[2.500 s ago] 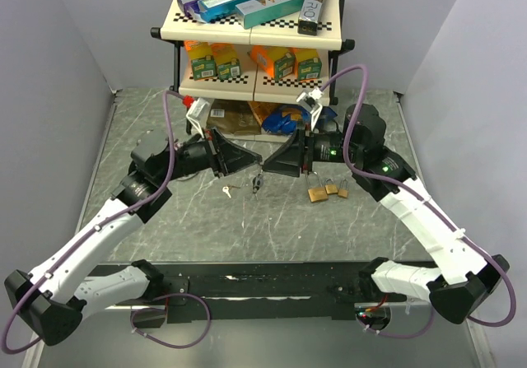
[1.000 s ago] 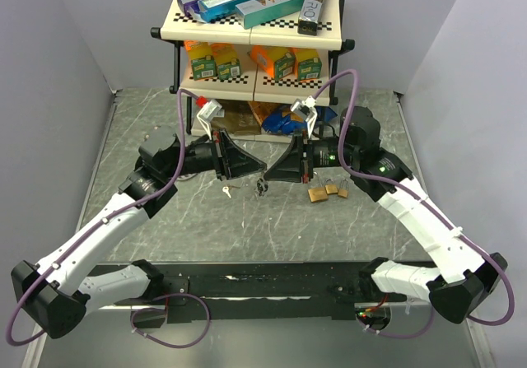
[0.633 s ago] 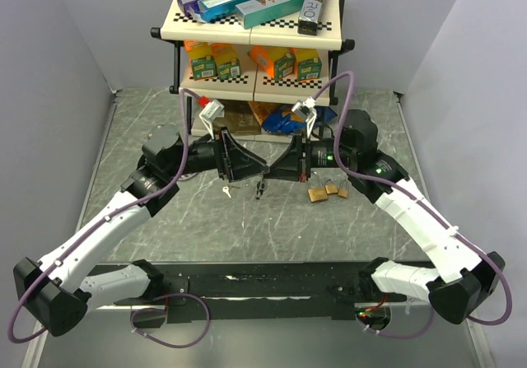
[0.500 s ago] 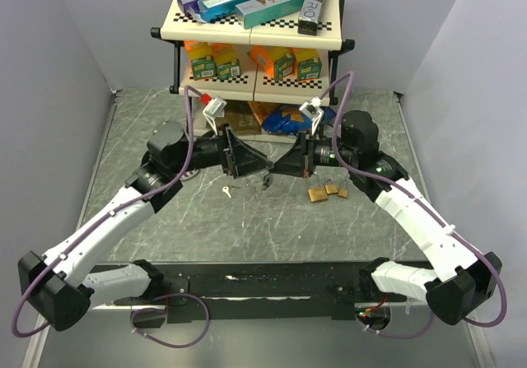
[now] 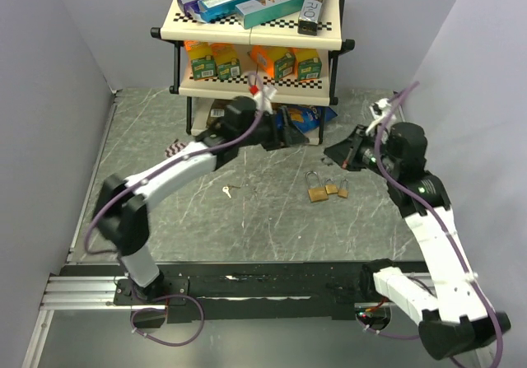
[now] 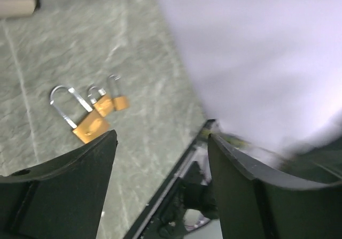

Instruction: Unlock with the key

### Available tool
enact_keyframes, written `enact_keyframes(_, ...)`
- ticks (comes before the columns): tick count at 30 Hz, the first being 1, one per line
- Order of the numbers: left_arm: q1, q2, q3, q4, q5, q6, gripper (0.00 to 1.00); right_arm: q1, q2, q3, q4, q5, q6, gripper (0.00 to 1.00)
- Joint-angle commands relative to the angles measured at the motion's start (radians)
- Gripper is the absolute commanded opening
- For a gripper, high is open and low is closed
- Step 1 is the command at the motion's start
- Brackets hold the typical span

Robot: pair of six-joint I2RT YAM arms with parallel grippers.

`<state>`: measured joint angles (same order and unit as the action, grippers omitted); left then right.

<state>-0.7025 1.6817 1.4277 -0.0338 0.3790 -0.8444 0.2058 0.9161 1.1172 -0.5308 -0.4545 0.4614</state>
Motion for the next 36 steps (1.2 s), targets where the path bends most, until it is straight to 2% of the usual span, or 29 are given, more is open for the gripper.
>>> enact_keyframes(1,-0.067,0.168,0.186,-0.178,-0.113,0.033,0.73,-0.011,-0.094,0.052,-0.081,0.177,-0.017,0.00)
enact_keyframes(8,-0.149,0.496,0.466,-0.294,-0.135,0.050,0.66,-0.011,-0.174,0.061,-0.095,0.267,-0.007,0.00)
enact_keyframes(12,-0.195,0.619,0.635,-0.342,-0.164,0.080,0.65,-0.011,-0.200,0.058,-0.094,0.274,-0.003,0.00)
enact_keyframes(15,-0.225,0.693,0.691,-0.321,-0.181,0.105,0.64,-0.009,-0.204,0.059,-0.098,0.269,-0.001,0.00)
enact_keyframes(27,-0.307,0.885,0.820,-0.178,-0.354,0.191,0.56,-0.011,-0.192,0.024,-0.078,0.174,0.026,0.00)
enact_keyframes(30,-0.318,0.921,0.856,-0.199,-0.376,0.221,0.56,-0.009,-0.192,0.013,-0.074,0.152,0.033,0.00)
enact_keyframes(36,-0.334,0.938,0.832,-0.230,-0.416,0.312,0.55,-0.009,-0.186,0.006,-0.067,0.151,0.020,0.00)
